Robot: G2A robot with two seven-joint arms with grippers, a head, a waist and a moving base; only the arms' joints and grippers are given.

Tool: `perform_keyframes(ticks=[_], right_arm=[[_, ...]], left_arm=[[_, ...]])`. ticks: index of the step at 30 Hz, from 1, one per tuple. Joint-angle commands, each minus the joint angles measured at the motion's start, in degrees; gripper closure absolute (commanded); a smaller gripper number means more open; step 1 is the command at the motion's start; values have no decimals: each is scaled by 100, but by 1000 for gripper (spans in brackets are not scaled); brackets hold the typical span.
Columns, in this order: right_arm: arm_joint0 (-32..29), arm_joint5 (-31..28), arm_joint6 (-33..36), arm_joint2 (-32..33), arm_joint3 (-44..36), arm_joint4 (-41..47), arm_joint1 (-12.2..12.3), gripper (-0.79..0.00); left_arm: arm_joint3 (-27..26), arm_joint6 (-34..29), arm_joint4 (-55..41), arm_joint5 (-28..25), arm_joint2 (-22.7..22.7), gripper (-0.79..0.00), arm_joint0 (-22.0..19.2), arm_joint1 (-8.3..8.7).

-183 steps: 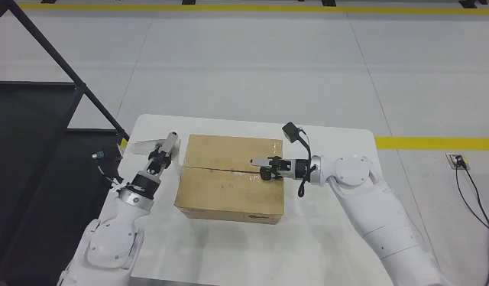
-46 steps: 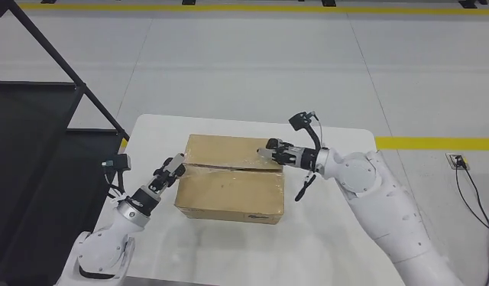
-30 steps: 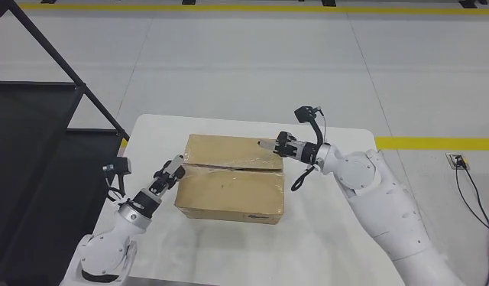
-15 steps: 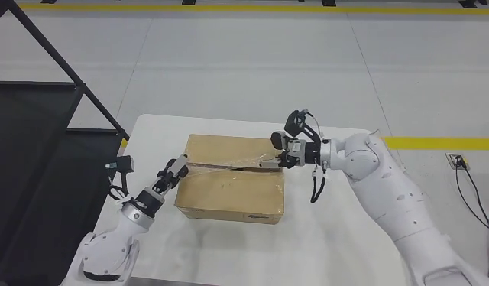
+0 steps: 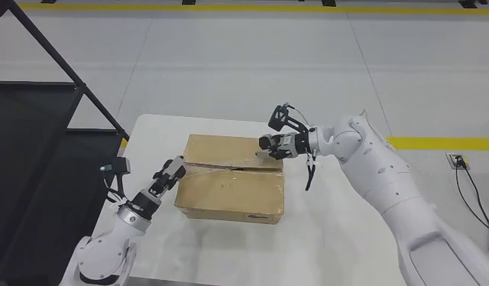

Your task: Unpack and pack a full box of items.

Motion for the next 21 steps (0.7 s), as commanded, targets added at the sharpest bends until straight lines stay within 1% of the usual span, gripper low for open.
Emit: perform_keyframes(ticks=[1,4,6,8,11,13,19,21], right_arm=[[76,32,-24,-71,138,-69,-46,-222],[154,44,-91,-164,261,-152,-112,-231],[196,67,-117,-218,332,-196,-153,-274],[227,73,-168,-259,387,-220,-189,-296],[272,42,-222,-321,460,-286,-235,-296],[304,-12,-235,-357,516,-304,-265,-280],[321,-59,-263,-454,575,-270,-316,-179],[312,-59,-248,-481,542,-234,-310,-157]], left_arm=[[-3,-19,-19,3,-11,-785,7,4],[-6,-41,-31,-7,-18,-785,6,9],[-10,-42,-11,-17,-21,-785,2,12],[-14,-38,-3,-18,-23,-785,6,15],[-30,-31,7,-32,-44,-785,33,20],[-39,-5,7,-45,-66,-785,64,23],[-68,55,9,-64,-109,-785,146,31],[-75,64,11,-66,-108,-785,155,32]])
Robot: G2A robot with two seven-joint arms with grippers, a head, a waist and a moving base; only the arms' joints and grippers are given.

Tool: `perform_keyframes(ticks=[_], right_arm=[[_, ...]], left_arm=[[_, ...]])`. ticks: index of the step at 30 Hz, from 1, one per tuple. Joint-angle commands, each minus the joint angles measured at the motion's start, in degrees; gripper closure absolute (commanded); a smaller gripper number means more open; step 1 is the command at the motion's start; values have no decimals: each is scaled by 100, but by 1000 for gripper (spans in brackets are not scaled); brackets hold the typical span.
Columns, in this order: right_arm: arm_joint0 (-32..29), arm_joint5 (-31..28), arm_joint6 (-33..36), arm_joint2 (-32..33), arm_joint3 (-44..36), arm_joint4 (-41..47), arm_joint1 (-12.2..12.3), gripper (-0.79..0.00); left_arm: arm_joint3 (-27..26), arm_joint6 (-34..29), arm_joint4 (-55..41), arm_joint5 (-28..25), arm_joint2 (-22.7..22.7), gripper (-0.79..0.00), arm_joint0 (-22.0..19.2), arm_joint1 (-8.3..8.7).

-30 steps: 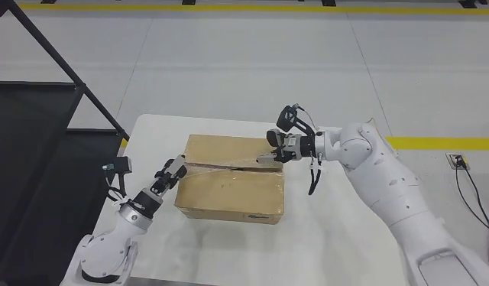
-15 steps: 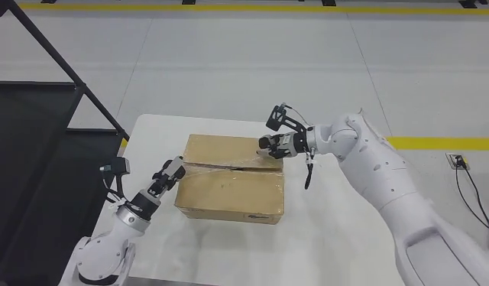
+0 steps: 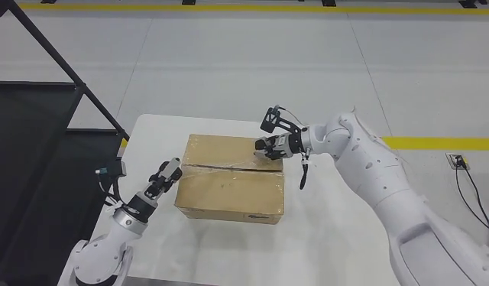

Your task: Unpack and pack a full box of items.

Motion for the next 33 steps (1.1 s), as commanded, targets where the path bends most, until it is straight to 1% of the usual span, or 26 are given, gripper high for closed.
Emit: perform_keyframes(ticks=[1,3,4,5,6,16,19,27,33], right_arm=[[-14,0,22,-28,-53,29,12,-145],[-18,0,38,-46,-76,45,34,-126],[-22,0,46,-55,-94,48,46,-89],[-26,0,42,-62,-113,48,59,-28],[-35,0,34,-65,-129,56,72,0],[-144,0,-118,-17,-523,151,220,0],[-197,0,-52,3,-734,214,277,0],[-381,8,176,164,-1402,423,475,0],[-597,348,407,354,-1982,654,620,0]], left_arm=[[-4,13,-2,3,0,-785,6,1],[-7,22,-2,5,6,-785,11,2],[-9,26,0,5,10,-785,12,2],[-16,26,10,-4,16,-785,12,3],[-19,30,7,-12,23,-785,15,3],[-22,65,19,-67,53,-785,49,6],[10,67,5,-78,44,-785,54,9],[268,108,-152,-93,32,-785,-46,8],[537,95,-298,-121,9,-785,-175,9]])
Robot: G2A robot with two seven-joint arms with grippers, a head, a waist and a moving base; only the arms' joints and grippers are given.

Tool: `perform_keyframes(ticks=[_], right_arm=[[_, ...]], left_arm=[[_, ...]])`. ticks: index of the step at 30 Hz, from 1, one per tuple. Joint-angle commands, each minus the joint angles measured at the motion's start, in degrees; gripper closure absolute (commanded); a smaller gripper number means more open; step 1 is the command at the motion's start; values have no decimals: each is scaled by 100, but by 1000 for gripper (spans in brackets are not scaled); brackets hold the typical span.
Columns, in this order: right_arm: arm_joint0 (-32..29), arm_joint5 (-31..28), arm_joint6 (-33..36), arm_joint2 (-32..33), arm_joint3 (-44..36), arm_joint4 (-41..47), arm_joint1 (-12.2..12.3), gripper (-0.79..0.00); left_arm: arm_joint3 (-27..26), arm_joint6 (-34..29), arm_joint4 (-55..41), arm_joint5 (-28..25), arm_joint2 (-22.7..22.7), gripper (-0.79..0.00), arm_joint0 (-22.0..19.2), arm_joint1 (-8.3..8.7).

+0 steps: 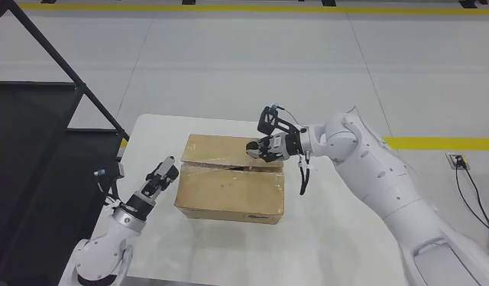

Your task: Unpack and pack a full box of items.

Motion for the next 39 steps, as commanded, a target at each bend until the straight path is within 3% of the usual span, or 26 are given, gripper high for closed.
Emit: perform_keyframes(ticks=[1,12,21,32,39], right_arm=[[-79,142,109,61,-226,87,47,0],[-507,878,781,347,-1442,609,274,0],[-647,1257,957,397,-1742,745,324,0],[-651,1273,854,370,-1754,810,307,0],[-684,1202,804,389,-1891,898,311,0]], left_arm=[[96,-37,-50,-18,1,-785,-53,2],[529,-471,-397,-150,57,-785,-455,17],[757,-974,-944,-61,10,-785,-802,45],[1866,-2143,-1372,-41,362,-785,-1706,67],[2353,-2267,-1358,-66,595,-785,-2036,54]])
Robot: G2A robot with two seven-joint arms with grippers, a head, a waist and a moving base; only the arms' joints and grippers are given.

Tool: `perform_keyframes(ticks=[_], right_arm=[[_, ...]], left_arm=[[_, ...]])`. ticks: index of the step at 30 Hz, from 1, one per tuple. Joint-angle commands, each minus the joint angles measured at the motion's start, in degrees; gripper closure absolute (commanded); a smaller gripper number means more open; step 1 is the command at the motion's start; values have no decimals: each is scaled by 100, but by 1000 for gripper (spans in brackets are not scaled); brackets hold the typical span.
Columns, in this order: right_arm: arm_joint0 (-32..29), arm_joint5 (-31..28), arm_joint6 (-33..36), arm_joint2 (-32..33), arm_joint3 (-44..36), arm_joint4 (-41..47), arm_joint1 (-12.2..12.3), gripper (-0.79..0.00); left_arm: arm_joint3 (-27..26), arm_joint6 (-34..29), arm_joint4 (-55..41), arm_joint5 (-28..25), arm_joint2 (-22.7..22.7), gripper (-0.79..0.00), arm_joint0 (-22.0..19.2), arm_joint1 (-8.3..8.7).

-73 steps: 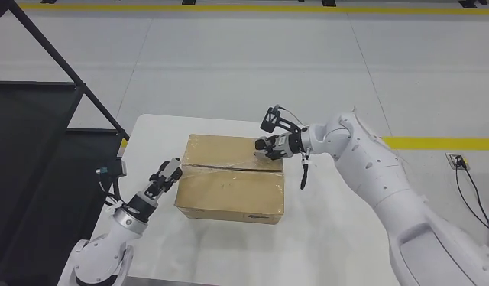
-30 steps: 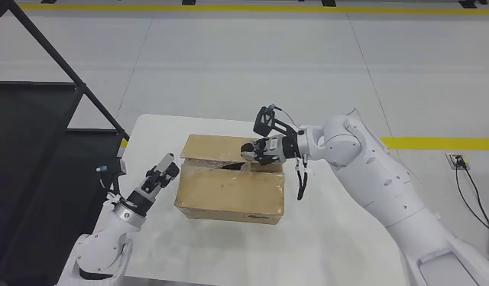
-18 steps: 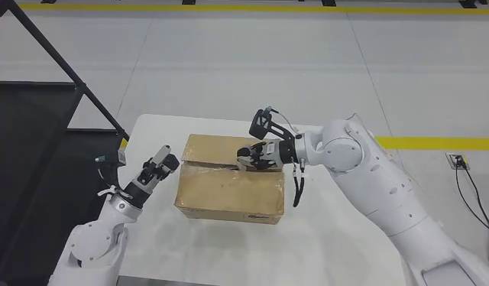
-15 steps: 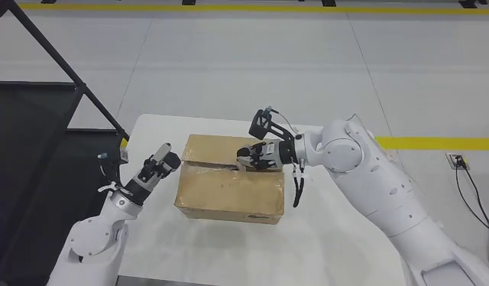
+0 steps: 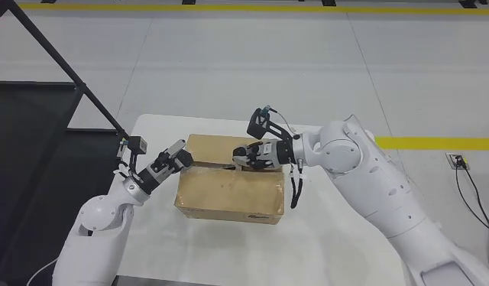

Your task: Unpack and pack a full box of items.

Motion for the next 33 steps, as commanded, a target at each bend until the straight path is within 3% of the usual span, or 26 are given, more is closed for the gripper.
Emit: perform_keyframes(ticks=[1,18,33], right_arm=[[-9,-8,14,10,-29,40,5,0],[-45,115,507,38,-278,779,44,0],[-172,456,465,189,-464,1102,86,0]], left_arm=[[111,-11,27,-3,75,-785,-70,-5],[332,-68,-43,-187,229,-785,-82,12],[-122,296,-621,-456,-315,-785,500,94]])
